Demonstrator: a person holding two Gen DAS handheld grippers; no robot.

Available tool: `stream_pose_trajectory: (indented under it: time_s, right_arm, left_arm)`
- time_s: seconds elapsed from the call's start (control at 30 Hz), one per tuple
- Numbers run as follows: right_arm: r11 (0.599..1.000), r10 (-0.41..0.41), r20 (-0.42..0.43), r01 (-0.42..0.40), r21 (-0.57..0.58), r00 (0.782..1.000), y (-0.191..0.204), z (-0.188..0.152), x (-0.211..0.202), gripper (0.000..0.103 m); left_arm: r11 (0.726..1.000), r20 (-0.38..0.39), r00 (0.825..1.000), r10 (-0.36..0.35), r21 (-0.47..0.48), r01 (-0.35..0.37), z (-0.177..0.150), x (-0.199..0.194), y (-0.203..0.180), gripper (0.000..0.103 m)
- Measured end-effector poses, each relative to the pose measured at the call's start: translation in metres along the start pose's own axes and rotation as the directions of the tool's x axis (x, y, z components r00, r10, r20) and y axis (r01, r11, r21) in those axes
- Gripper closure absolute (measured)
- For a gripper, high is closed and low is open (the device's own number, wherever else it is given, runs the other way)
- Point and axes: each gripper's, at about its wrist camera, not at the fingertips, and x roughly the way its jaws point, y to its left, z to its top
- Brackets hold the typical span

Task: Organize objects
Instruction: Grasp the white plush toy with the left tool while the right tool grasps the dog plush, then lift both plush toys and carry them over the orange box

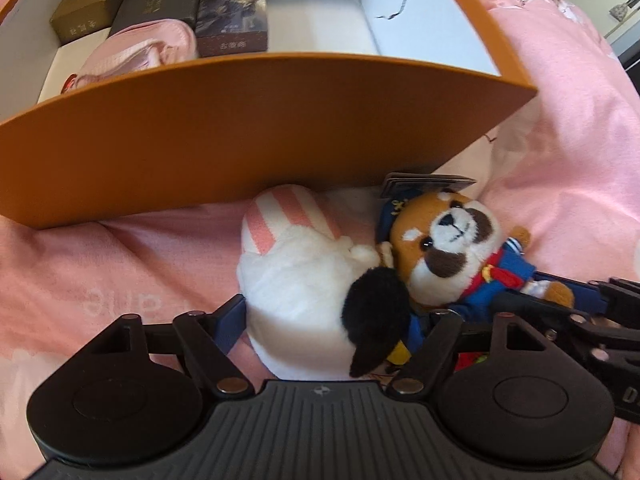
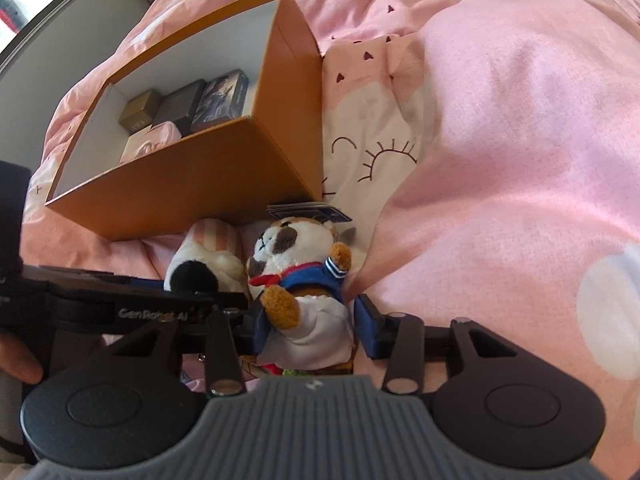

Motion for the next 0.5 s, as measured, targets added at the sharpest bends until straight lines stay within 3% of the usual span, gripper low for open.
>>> stream_pose_trajectory:
  time_s: [0.27,0.37,0.5]
  right_arm:
    - [0.995,0.007,-0.046,-0.011,-0.097,0.999,0.015,0.002,0.015,0.045]
    - [0.991,-0.004,-0.076,-0.006,-0.132,0.997,0.022,0.004,0.023,0.055]
    - [0.988,-0.019,-0.069,0.008,-0.154,0.997,0.03,0.003,0.023,0.059]
  left_arm:
    - [0.992,0.017,0.993,-0.119,-0.038,0.12,-0.012,-0.014,0.035,0.027]
    - [0.989,0.035,0.989,-0.145,-0.024,0.146,-0.018,-0.02,0.043,0.028]
    - [0.985,0.057,0.983,-0.174,-0.01,0.175,-0.024,-0.03,0.047,0.029]
